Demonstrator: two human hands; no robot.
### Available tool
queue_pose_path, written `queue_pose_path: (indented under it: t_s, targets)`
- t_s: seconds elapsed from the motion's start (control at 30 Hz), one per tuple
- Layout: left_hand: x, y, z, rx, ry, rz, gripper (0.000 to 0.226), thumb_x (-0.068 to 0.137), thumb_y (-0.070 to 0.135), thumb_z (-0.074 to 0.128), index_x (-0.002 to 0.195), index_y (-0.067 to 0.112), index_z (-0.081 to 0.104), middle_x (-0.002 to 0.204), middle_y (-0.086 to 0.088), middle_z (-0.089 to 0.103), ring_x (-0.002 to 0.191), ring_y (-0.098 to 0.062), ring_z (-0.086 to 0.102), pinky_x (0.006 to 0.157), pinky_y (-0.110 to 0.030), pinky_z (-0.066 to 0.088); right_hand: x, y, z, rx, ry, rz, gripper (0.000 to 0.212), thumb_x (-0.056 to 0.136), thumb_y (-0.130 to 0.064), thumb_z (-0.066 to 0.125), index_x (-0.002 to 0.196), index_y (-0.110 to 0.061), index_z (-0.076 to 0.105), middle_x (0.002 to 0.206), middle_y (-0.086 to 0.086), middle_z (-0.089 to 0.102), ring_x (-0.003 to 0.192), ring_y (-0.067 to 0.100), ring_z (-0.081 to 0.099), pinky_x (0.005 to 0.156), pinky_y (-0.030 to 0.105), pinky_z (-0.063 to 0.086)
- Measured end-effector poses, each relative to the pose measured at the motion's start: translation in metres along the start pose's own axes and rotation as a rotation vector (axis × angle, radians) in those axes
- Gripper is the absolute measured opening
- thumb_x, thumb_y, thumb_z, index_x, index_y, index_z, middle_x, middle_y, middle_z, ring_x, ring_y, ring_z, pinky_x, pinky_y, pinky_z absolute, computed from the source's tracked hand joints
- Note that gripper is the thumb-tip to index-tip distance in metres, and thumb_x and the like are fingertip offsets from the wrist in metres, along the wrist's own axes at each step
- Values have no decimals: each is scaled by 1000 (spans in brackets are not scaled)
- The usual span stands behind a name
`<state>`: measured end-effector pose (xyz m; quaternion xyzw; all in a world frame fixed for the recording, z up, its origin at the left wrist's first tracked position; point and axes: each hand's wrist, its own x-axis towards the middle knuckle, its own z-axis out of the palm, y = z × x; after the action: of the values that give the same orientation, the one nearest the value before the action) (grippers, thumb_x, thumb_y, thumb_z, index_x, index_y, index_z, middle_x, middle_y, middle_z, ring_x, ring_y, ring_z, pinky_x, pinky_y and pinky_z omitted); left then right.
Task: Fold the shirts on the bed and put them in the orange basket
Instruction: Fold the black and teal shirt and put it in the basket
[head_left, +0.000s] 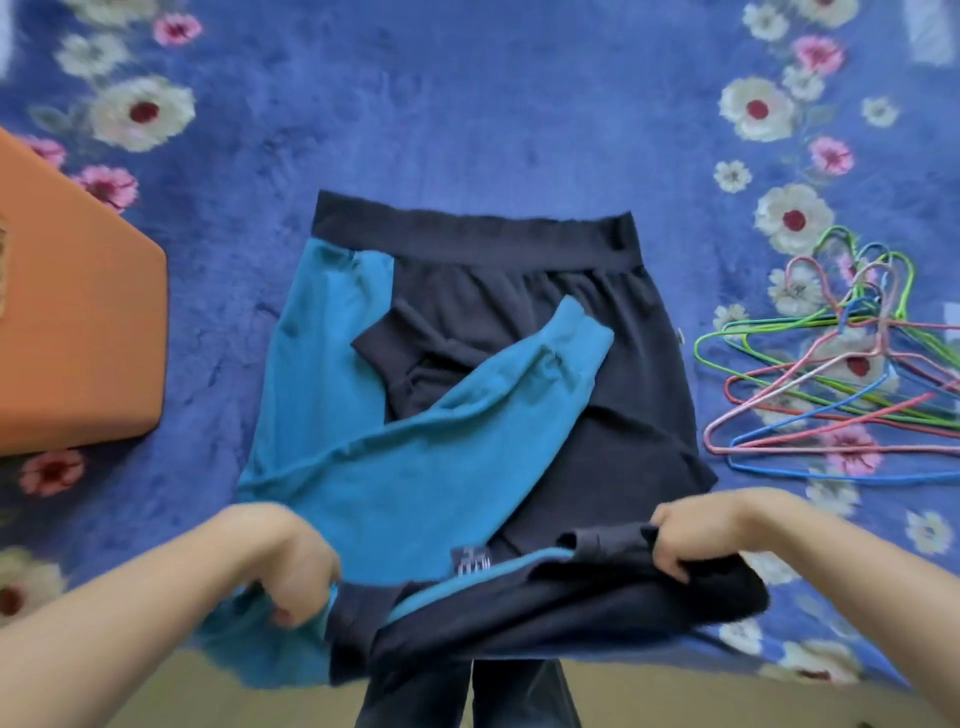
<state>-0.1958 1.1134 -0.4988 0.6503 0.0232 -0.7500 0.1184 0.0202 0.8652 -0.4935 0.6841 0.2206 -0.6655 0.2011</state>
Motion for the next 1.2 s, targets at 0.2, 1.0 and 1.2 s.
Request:
queue_pose_path:
  t_s: [0.2, 1.0, 1.2]
  targets:
    - [-16, -40, -27, -178, 73, -20, 25, 68, 9, 57, 90, 20, 50, 81, -3, 54, 76, -22, 49, 51, -24, 34, -13, 3, -51, 67, 122, -15, 12, 67, -14, 62, 78, -17, 57, 86, 3, 59, 75, 18, 53, 56, 22, 38]
    - [40, -136, -170, -950, 1838, -84, 19, 93, 10, 53, 108, 10, 64, 103, -14, 58, 104, -32, 49, 83, -25, 30, 93, 7, -177, 390, 1332, 49, 20, 94, -12, 44, 106, -1, 54, 110, 25, 53, 102, 41, 50, 86, 47, 37]
    - [51, -101, -162, -726, 1890, -200, 44, 95, 25, 43, 137, 13, 44, 143, -16, 36, 132, -33, 26, 106, -48, 21, 96, -26, -164, 367, 1565, 39, 54, 88, -26, 44, 139, -7, 40, 146, 15, 35, 134, 27, 29, 105, 44, 21]
